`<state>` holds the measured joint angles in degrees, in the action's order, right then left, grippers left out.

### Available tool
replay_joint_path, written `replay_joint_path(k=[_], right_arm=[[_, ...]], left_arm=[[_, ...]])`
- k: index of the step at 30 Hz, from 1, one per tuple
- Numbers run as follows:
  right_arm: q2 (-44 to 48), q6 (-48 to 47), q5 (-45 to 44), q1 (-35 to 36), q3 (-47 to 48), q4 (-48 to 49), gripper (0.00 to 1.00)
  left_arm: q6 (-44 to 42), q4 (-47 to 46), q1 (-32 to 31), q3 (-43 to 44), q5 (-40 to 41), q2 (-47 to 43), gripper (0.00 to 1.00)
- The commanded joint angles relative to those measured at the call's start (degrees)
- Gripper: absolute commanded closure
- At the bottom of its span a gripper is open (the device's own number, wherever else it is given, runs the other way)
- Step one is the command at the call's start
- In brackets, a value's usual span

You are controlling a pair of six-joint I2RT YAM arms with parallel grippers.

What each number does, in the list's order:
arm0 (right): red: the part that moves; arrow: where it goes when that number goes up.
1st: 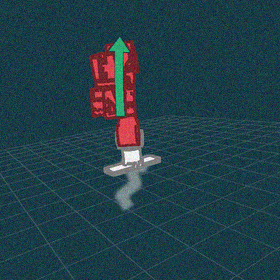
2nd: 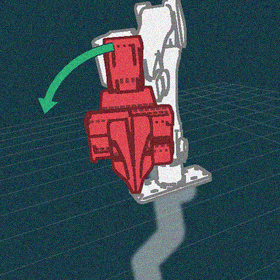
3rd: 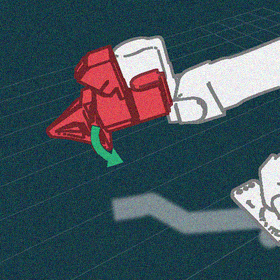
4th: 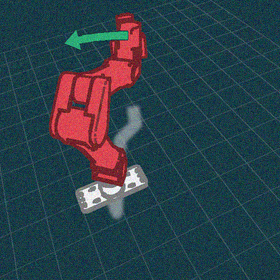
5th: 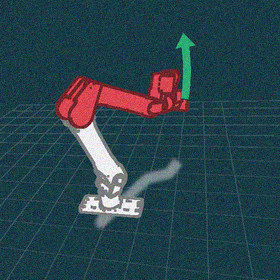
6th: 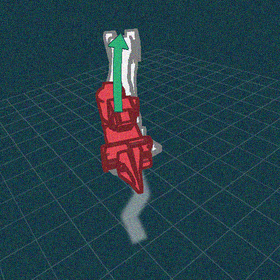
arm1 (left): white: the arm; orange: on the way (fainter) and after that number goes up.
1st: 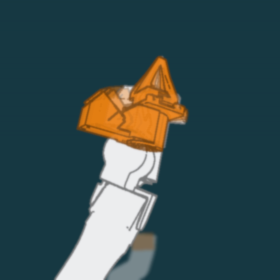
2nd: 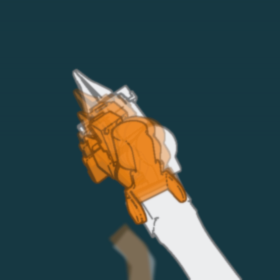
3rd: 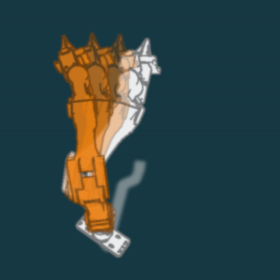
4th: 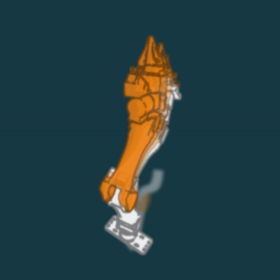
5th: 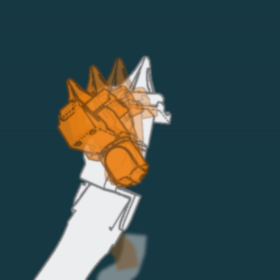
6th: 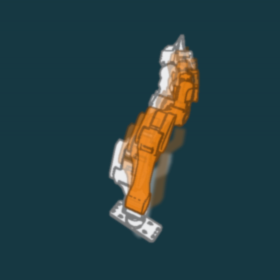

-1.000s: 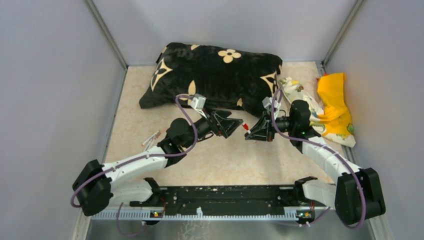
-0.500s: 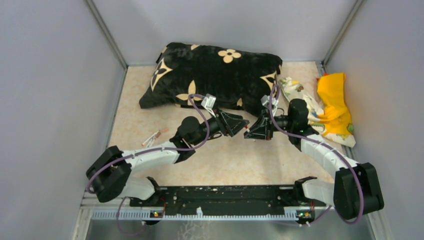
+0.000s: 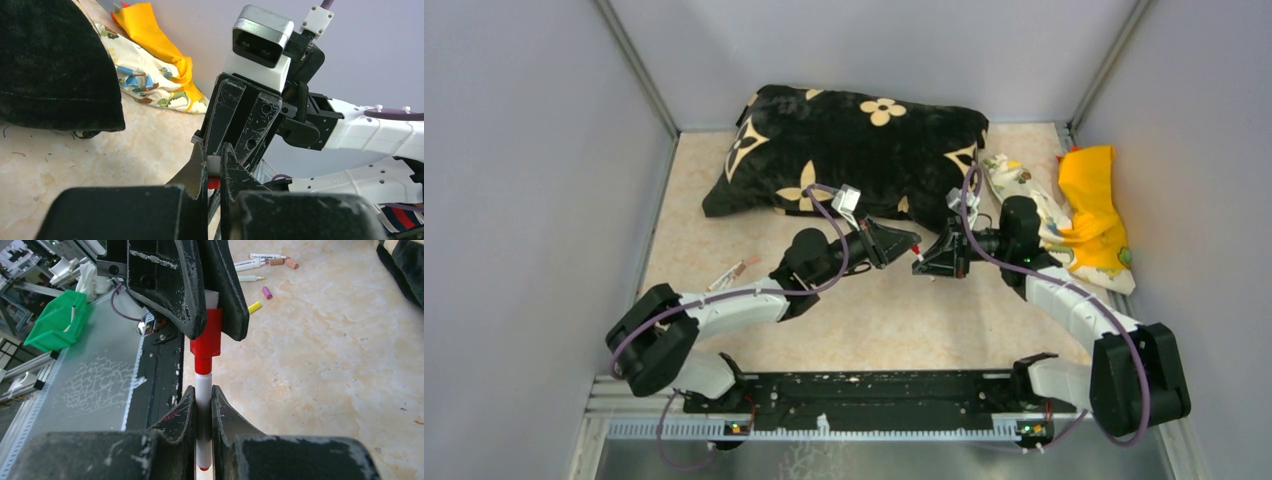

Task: Insert the pens into the pen caps
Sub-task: Press the pen cap onto the pen.

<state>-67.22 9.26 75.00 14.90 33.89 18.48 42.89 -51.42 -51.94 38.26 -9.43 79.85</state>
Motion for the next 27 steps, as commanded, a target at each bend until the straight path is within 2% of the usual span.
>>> replay_joint_path(k=[1, 7, 10, 14, 17, 18, 22, 25, 27], right_arm=[[0.3, -0.7, -2.5, 0.3, 3.3, 1.2, 1.0], [0.9, -5.9, -3.1, 0.3, 5.5, -4.8, 1.0], [1.8, -8.7, -4.9, 0.3, 6.6, -8.1, 1.0], [3.2, -8.9, -10.7, -0.2, 7.2, -9.6, 1.0], [3.6, -7.5, -13.9, -1.6, 6.9, -8.7, 1.0], [3.8, -7.4, -14.8, -2.2, 6.9, -8.9, 1.0], [3.9, -6.4, -14.9, -3.3, 6.7, -8.3, 1.0], [3.6, -1.7, -6.6, -3.4, 4.8, -1.2, 1.0], [3.7, -1.0, -5.0, -3.3, 4.4, 0.3, 1.0]], left_arm=[[2.2, 1.7, -0.5, 1.6, -6.8, 1.9, 1.0], [5.9, 8.7, -1.1, 3.5, -19.6, 6.8, 1.0], [6.6, 12.9, -3.0, 3.8, -23.4, 9.2, 1.0], [5.3, 20.5, -7.1, 3.7, -19.5, 9.5, 1.0], [0.8, 35.0, -10.7, 6.3, -11.5, 10.2, 1.0], [1.1, 35.6, -11.3, 5.7, -10.8, 10.5, 1.0], [4.2, 26.9, -11.0, -0.7, -14.9, 8.6, 1.0], [7.7, 14.5, -9.3, -5.0, -23.5, 7.8, 1.0], [8.1, 12.3, -8.1, -5.4, -27.3, 7.6, 1.0]])
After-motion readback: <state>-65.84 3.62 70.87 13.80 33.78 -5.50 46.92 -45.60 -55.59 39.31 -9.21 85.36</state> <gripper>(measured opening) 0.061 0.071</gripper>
